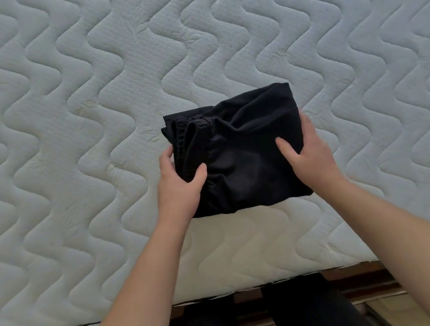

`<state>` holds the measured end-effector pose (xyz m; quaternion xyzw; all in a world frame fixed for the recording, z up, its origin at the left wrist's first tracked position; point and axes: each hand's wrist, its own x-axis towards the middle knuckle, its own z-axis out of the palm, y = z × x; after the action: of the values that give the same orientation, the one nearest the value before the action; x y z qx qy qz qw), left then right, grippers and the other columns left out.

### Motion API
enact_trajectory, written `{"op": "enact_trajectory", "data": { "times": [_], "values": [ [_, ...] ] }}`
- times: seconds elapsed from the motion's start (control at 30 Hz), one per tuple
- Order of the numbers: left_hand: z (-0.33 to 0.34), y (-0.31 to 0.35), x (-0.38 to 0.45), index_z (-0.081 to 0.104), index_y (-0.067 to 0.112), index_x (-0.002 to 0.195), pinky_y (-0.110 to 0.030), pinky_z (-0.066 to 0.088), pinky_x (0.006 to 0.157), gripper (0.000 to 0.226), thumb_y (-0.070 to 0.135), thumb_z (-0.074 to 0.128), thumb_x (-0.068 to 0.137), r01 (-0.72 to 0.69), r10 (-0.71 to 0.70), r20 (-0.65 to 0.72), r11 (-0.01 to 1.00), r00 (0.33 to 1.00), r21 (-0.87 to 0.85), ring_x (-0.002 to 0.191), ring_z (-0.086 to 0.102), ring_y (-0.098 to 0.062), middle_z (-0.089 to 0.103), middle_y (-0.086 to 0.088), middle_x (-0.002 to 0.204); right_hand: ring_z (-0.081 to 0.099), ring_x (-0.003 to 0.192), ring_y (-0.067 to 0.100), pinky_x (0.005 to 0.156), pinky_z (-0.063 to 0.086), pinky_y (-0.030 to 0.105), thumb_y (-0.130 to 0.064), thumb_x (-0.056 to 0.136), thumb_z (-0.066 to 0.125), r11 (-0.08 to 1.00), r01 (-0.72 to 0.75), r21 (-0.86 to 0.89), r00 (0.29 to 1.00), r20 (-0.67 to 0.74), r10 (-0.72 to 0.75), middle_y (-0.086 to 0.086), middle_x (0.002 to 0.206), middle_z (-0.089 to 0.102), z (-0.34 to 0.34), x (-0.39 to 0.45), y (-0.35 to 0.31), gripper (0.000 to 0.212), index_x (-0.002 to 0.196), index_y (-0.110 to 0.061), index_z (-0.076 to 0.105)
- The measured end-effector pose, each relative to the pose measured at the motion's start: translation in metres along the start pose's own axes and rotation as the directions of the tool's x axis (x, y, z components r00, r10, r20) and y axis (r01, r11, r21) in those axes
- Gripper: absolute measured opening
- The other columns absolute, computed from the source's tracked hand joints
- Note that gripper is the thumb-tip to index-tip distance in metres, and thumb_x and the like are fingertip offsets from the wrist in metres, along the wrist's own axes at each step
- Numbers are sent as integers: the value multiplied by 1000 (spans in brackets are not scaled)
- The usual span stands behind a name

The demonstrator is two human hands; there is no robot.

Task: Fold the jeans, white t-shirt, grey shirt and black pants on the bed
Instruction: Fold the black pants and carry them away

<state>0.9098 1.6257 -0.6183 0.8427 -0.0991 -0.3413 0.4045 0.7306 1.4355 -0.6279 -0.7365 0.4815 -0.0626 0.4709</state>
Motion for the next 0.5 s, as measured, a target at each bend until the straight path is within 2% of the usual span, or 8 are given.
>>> {"op": "enact_trajectory", "data": {
  "times": [0.1,0.23,0.33,0.43,0.5],
  "values": [
    [-25,32,-24,39,42,135,3,40,70,64,39,74,82,-59,58,75,998,996,20,91,58,19,62,36,96,51,108,-13,88,37,5,-36,94,61,997,-7,71,997,-79,12,-39,122,50,-25,-42,-25,58,145,-41,34],
    [-63,81,-68,36,51,131,2,40,70,62,41,74,82,-153,147,155,988,977,26,91,61,15,63,37,95,51,115,-11,91,41,8,-34,95,61,986,-13,163,989,-141,36,-24,131,52,-59,-105,-73,58,146,-37,34],
    [-91,113,-105,34,53,132,2,41,69,64,41,73,83,-244,231,208,969,950,40,92,59,17,59,43,98,48,114,-17,85,39,-2,-36,93,62,978,5,207,973,-228,43,-26,131,52,-77,-156,-104,60,146,-37,34],
    [-116,139,-141,33,57,130,1,43,68,64,39,74,84,-329,305,265,943,915,52,93,61,16,59,42,100,50,116,-13,88,39,0,-35,92,63,967,25,254,950,-306,56,-23,131,54,-87,-207,-134,59,145,-35,37],
    [-127,155,-163,36,52,132,-1,45,68,63,38,74,84,-385,348,324,921,880,57,92,62,14,61,39,101,50,115,-15,89,38,-1,-33,92,65,964,29,266,929,-363,72,-30,129,53,-95,-241,-151,60,145,-35,37]
  ]
}}
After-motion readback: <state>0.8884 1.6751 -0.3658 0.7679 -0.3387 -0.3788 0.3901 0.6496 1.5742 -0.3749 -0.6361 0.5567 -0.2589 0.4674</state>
